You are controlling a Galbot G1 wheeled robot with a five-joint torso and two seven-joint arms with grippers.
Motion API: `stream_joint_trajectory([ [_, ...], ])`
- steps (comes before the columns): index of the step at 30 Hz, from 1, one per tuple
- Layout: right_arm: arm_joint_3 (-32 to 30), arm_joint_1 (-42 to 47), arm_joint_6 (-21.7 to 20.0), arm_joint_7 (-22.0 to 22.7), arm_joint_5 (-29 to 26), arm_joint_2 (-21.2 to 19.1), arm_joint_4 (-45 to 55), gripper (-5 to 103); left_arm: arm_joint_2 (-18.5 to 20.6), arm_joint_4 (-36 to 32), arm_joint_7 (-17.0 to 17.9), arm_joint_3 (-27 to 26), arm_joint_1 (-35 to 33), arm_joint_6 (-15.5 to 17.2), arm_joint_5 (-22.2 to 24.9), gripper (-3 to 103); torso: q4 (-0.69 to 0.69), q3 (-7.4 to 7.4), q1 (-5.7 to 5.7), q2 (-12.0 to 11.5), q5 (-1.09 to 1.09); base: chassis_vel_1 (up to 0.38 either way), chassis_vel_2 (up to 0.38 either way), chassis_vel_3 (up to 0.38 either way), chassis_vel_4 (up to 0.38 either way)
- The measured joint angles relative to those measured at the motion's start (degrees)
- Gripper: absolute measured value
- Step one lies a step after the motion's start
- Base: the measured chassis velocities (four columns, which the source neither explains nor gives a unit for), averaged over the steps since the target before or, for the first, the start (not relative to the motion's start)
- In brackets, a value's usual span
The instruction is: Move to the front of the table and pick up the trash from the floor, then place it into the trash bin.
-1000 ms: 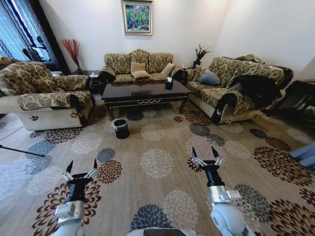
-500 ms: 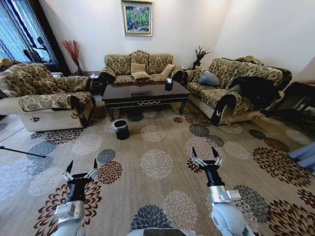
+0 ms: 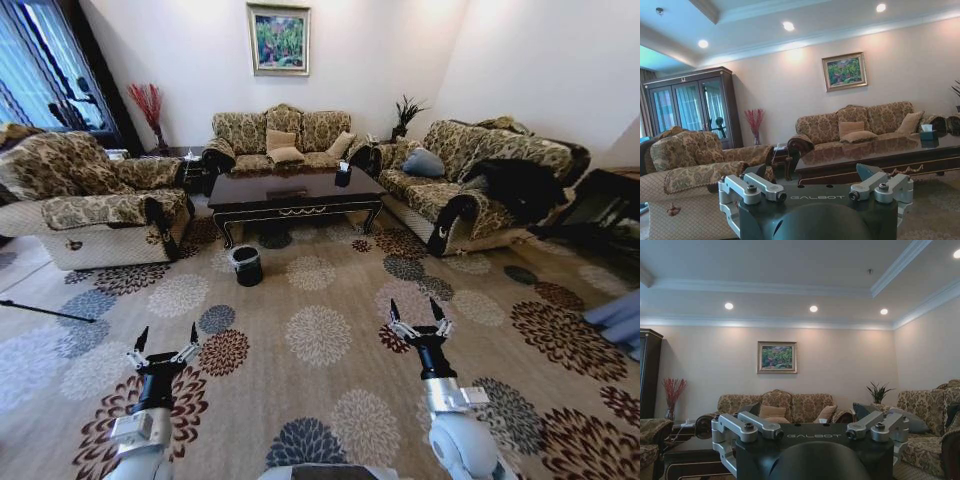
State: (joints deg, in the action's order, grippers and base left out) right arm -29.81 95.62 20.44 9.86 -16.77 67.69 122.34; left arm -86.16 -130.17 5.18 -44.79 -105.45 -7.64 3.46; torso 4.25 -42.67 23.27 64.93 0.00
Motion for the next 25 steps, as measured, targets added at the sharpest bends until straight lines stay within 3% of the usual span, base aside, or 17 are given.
stream_joint_trajectory([
  [14, 0.00, 0.00, 0.00, -0.01, 0.00, 0.00, 0.00, 100, 0.00, 0.00, 0.00, 0.00, 0.00, 0.00, 0.00, 100, 0.00, -2.04, 1.72, 3.79, 0.00, 0.000, 0.000, 0.000, 0.000],
  [25, 0.00, 0.00, 0.00, 0.00, 0.00, 0.00, 0.00, 100, 0.00, 0.00, 0.00, 0.00, 0.00, 0.00, 0.00, 100, 0.00, -2.13, 1.82, 3.93, 0.00, 0.000, 0.000, 0.000, 0.000],
])
